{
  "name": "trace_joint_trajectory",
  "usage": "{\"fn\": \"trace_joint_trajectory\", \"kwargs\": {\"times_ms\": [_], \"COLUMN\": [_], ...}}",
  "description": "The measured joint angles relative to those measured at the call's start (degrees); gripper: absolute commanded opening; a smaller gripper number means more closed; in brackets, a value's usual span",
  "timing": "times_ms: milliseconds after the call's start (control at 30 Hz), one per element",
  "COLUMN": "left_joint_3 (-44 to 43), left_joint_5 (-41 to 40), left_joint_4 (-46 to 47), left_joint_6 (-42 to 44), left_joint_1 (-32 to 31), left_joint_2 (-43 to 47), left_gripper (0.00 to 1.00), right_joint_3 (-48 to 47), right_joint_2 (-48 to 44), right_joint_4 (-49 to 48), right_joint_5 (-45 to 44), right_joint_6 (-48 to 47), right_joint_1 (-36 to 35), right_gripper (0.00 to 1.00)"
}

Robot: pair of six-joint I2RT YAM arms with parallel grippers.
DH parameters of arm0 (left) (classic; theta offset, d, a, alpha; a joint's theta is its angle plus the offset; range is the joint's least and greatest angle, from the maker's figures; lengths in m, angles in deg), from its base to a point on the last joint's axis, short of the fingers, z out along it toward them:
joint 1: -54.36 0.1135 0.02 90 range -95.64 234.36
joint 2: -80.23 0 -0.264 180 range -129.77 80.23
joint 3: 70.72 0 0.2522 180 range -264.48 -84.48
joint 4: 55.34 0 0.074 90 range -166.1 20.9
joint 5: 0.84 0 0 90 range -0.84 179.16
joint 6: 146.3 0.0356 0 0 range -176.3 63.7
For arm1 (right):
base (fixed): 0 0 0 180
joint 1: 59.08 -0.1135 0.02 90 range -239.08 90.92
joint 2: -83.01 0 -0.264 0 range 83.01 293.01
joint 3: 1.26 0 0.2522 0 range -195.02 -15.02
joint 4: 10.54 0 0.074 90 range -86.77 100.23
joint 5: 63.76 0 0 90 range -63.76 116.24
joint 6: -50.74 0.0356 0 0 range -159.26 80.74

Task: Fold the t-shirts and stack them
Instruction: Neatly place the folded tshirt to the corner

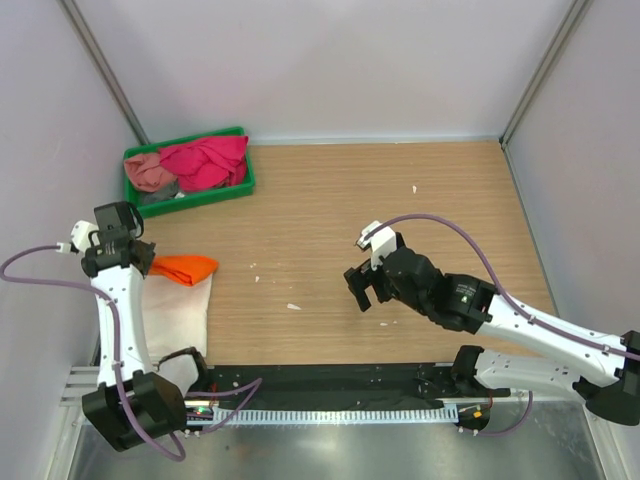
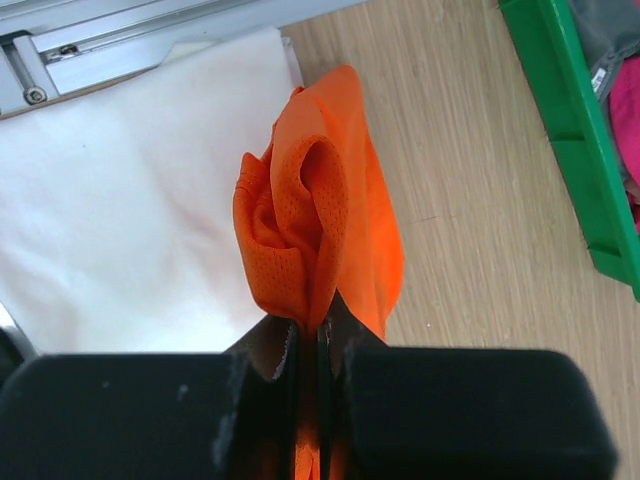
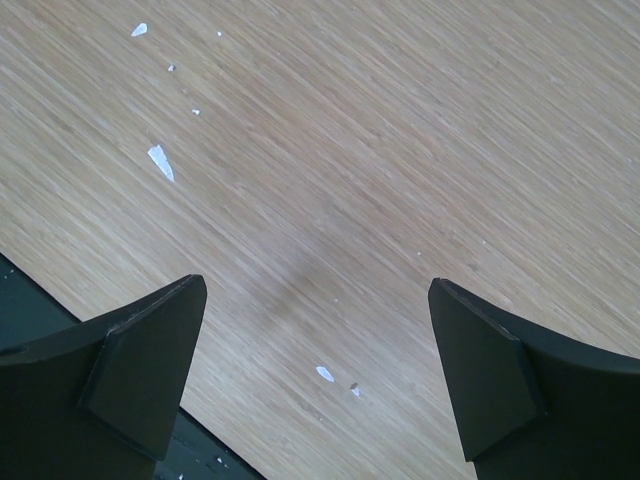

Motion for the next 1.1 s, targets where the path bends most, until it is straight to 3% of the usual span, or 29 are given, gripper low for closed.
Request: {"fn": "trace_joint_trajectory", "kwargs": {"times_ms": [1100], "left_joint_3": [4.63], "left_joint_5": [-8.96], "left_joint_4": [-12.57], "left_joint_6": [-1.22], "left_joint_1": [0.76], "left_joint_2": [7.02], "left_gripper": [0.01], "right_joint_3": [3.13], "right_joint_2": [-2.05], "right_joint_4": [-0.17], "right_joint_5": [1.62], "right_joint_6": [-0.42], "right_joint_1": [0.00], "right_gripper": [1.00]}}
